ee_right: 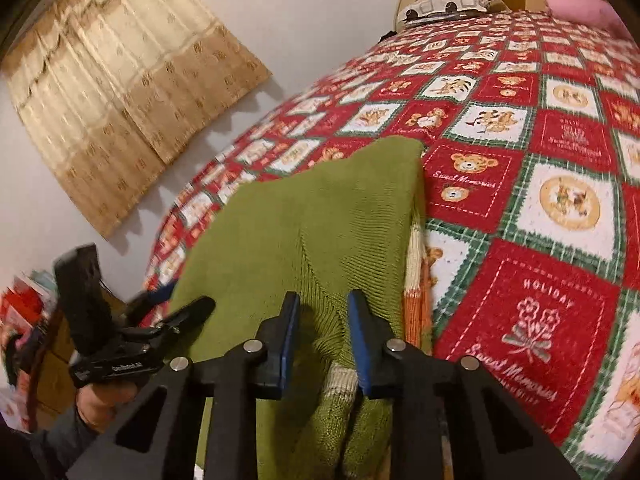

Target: Fold small clothes

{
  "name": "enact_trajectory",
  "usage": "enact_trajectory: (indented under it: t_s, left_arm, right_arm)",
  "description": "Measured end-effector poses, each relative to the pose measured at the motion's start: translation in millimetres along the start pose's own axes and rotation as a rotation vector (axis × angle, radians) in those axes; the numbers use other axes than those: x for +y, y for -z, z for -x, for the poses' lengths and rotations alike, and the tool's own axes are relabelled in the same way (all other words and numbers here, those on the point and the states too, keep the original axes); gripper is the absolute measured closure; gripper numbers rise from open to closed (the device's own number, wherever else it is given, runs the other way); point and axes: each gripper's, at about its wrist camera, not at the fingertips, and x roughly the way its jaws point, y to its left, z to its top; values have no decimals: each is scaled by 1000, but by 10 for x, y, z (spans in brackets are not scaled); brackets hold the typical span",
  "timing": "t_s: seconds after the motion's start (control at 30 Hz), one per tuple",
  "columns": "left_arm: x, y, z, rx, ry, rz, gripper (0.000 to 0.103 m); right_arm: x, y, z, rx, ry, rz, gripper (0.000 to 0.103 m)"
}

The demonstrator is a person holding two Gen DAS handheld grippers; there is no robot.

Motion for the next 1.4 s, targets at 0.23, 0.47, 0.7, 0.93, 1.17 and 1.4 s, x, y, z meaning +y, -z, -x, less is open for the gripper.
enact_trajectory:
  t_s: [0.23,0.47,0.7,0.93,1.17,1.4]
  left_arm:
    - [-169,-115,575,-113,-43,-64,0]
    - [-246,-244,880,-177,6,-70,0]
    - [-266,-261,983,-204,10,-76,0]
    - [-262,-256,988,-208,5,-78,0]
    - [-246,-239,981,-202,11,-77,0]
    - [-251,-236,977,-205,11,-79,0]
  right_arm:
    - [519,98,545,-171,100,75,45]
    - [959,239,884,-268,244,167,44]
    - [1002,321,948,-276,223,139,43]
    - [1025,366,998,-291,219,127,43]
    - [1029,377,1007,-292,217,125,43]
    - [1074,405,1054,-298,213,123,43]
